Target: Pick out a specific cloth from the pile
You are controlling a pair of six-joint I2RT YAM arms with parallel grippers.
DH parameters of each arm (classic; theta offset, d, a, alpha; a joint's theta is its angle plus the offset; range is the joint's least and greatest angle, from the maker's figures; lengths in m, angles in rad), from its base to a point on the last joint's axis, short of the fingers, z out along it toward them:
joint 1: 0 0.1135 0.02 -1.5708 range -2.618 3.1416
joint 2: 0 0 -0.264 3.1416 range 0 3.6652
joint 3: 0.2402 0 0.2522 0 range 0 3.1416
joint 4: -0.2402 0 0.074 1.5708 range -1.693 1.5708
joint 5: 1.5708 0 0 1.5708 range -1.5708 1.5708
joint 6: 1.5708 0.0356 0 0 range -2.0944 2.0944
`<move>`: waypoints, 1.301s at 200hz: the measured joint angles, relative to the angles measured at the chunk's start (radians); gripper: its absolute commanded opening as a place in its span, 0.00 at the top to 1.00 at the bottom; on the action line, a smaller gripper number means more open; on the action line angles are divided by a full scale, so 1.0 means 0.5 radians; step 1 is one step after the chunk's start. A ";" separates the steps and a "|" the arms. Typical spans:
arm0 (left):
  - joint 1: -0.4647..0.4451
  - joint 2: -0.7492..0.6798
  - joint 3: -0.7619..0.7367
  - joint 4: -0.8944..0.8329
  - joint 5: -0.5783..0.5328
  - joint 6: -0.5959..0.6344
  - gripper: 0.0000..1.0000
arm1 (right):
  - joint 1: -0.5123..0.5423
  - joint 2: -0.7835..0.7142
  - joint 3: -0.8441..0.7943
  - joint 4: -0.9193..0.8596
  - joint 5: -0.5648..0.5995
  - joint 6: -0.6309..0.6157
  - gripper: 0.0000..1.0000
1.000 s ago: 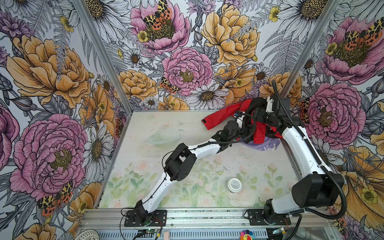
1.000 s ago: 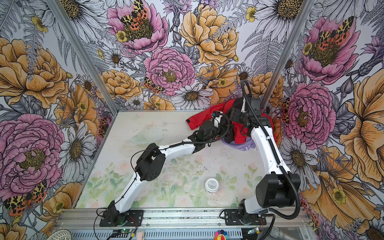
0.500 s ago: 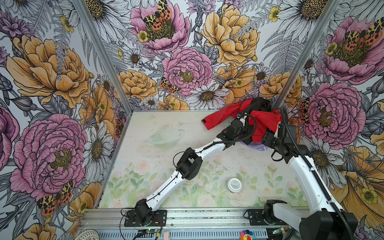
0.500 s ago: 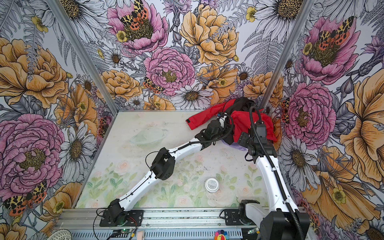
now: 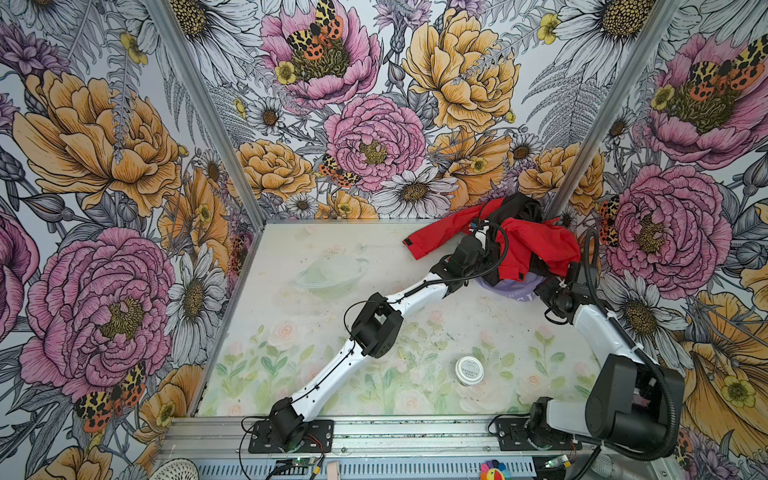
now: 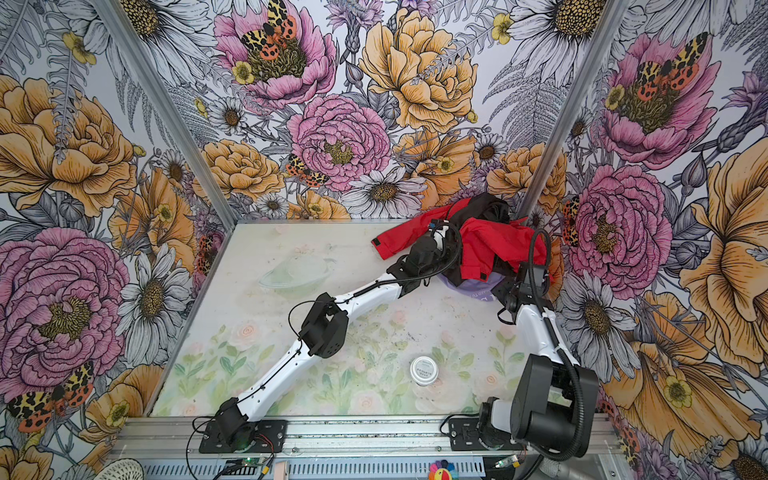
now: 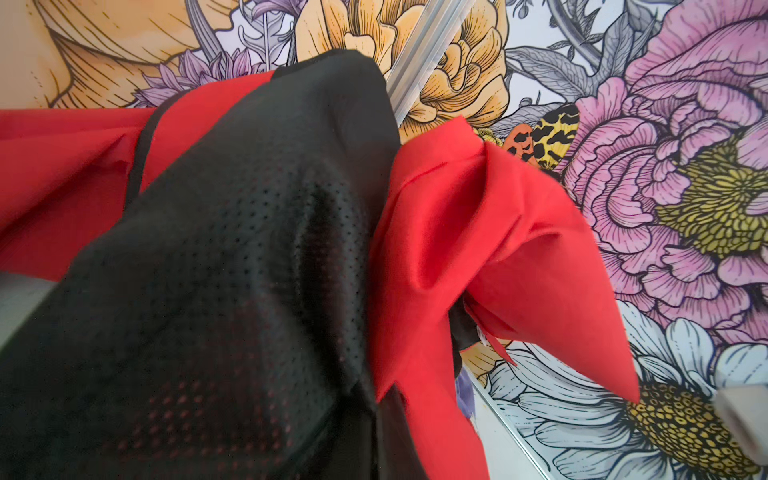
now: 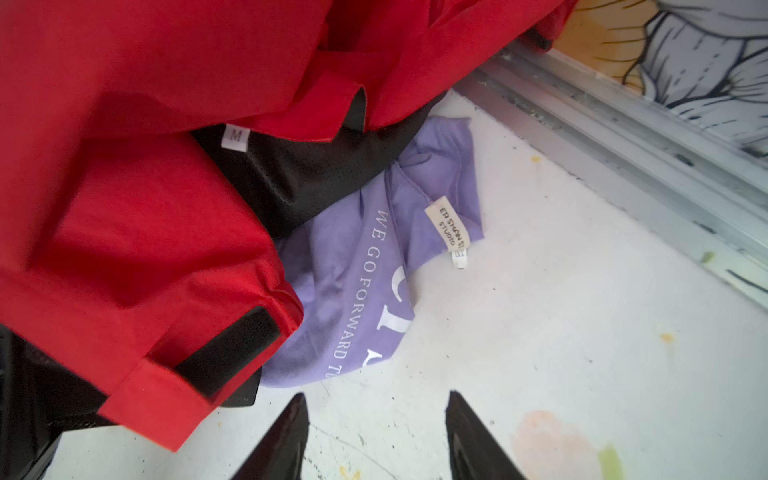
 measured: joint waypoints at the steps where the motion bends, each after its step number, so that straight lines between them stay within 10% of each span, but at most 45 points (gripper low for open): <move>1: 0.000 -0.001 0.000 -0.001 0.000 0.000 1.00 | -0.002 0.006 0.000 0.005 -0.004 0.006 0.51; 101: 0.002 -0.095 -0.024 0.030 0.000 0.031 1.00 | -0.070 0.615 0.085 0.403 -0.184 0.192 0.56; 155: 0.002 -0.096 -0.050 0.035 0.000 0.050 1.00 | -0.036 0.783 0.191 0.443 -0.198 0.217 1.00; 260: 0.002 -0.134 -0.081 0.043 0.000 0.062 1.00 | 0.292 0.417 0.005 0.581 -0.301 0.352 1.00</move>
